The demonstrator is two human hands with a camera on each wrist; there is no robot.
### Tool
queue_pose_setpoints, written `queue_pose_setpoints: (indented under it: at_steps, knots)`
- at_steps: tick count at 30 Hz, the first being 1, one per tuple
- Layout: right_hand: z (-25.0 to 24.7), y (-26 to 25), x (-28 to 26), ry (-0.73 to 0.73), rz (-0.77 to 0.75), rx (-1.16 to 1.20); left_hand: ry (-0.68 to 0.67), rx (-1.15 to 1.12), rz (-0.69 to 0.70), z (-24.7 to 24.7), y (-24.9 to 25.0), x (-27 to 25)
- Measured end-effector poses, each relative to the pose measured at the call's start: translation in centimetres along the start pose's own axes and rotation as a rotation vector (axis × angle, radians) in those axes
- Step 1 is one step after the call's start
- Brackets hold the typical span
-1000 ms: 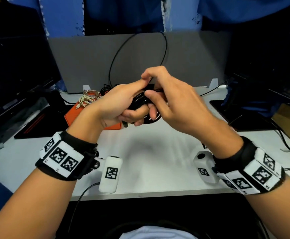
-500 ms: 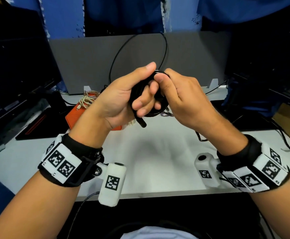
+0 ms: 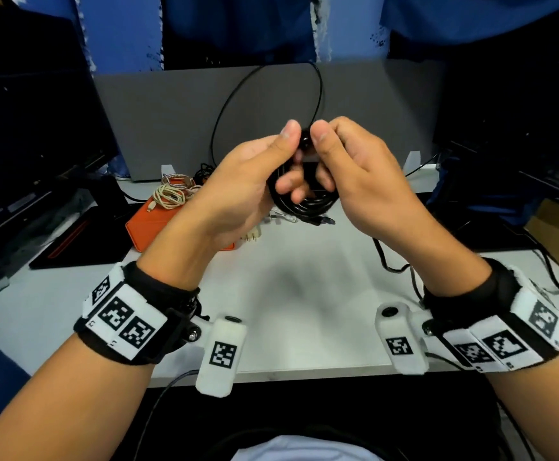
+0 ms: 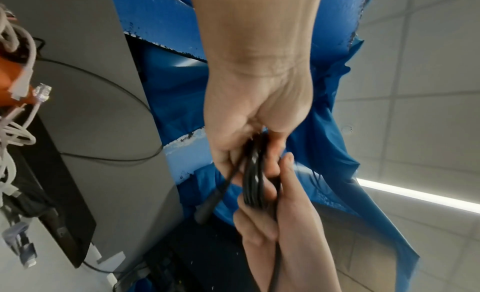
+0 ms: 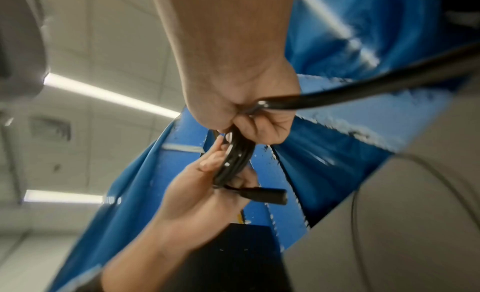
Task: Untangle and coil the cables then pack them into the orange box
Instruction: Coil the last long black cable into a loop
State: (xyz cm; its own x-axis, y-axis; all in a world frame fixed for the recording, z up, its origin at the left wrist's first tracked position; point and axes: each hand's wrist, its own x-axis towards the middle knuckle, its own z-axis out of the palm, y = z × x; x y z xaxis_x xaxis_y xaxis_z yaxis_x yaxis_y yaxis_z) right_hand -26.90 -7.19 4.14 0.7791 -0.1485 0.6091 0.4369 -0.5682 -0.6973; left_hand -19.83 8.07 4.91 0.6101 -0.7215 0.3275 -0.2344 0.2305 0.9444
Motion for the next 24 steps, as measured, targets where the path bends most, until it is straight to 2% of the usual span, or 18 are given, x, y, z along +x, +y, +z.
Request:
queue_pose_setpoints:
  at_steps: [3, 5, 7, 10, 12, 15, 19, 24]
  knots:
    - [-0.4, -0.2, -0.7, -0.127, -0.047, -0.101, -0.181, 0.011, -0.135, -0.8, 0.6, -0.5]
    - [-0.4, -0.5, -0.9, -0.153, -0.067, -0.17, -0.185, 0.021, -0.154, -0.9, 0.9, -0.7]
    - [-0.2, -0.5, -0.8, -0.092, -0.067, -0.148, -0.143, -0.015, -0.127, -0.6, 0.9, -0.7]
    - [0.4, -0.4, -0.6, 0.068, -0.065, 0.083, -0.112, -0.16, -0.063, 0.3, 0.7, -0.5]
    - [0.6, -0.4, -0.5, 0.149, -0.069, 0.136, -0.121, -0.265, -0.041, 0.6, 0.4, -0.4]
    - [0.3, -0.4, -0.5, 0.137, -0.086, 0.062, -0.231, -0.34, -0.067, 0.5, 0.1, -0.5]
    - [-0.3, -0.6, -0.8, 0.054, -0.164, -0.118, -0.367, -0.303, -0.088, 0.5, 0.7, -1.0]
    - [-0.4, -1.0, -0.4, 0.093, -0.147, 0.178, -0.298, -0.338, -0.002, 2.6, 1.6, -1.6]
